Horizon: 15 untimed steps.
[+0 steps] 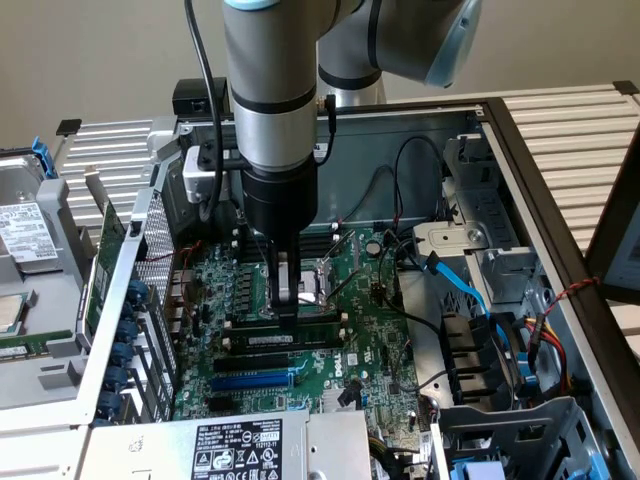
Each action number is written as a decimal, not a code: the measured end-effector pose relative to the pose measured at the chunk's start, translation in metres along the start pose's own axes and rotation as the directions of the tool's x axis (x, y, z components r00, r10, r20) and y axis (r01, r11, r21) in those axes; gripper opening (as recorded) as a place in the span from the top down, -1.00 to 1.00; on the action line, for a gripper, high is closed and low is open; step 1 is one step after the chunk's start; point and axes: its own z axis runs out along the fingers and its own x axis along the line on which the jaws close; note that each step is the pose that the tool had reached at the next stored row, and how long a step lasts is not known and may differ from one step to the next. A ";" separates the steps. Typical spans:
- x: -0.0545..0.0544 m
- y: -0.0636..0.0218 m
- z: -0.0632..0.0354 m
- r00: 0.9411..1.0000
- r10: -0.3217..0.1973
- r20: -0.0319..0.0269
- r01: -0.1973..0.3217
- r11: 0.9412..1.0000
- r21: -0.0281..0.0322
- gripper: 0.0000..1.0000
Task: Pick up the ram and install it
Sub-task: 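Press down the ram until it locks into place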
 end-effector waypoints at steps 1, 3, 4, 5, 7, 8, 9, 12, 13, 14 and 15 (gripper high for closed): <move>0.000 0.0001 0.0002 1.000 0.000 0.000 0.000 1.000 0.000 0.79; 0.000 0.0002 0.0003 1.000 0.000 0.000 0.000 1.000 0.000 0.79; 0.000 0.0002 0.0003 1.000 0.000 0.000 0.000 1.000 0.000 0.79; 0.000 0.0002 -0.0008 1.000 0.000 0.001 0.000 1.000 0.001 0.79; 0.000 0.0003 -0.0063 1.000 0.000 0.001 0.000 1.000 0.000 0.79; 0.001 0.0004 -0.0108 1.000 0.000 0.000 0.000 1.000 0.000 0.79; 0.001 0.0004 -0.0147 1.000 0.000 0.000 0.000 1.000 0.000 0.79; 0.001 0.0005 -0.0227 1.000 0.000 0.000 0.000 1.000 0.000 0.79; 0.002 0.0005 -0.0248 1.000 0.000 0.000 0.000 1.000 0.000 0.79; 0.002 0.0005 -0.0265 1.000 0.000 0.000 0.000 1.000 0.000 0.79; 0.002 0.0006 -0.0276 1.000 0.000 0.000 0.000 1.000 0.000 0.79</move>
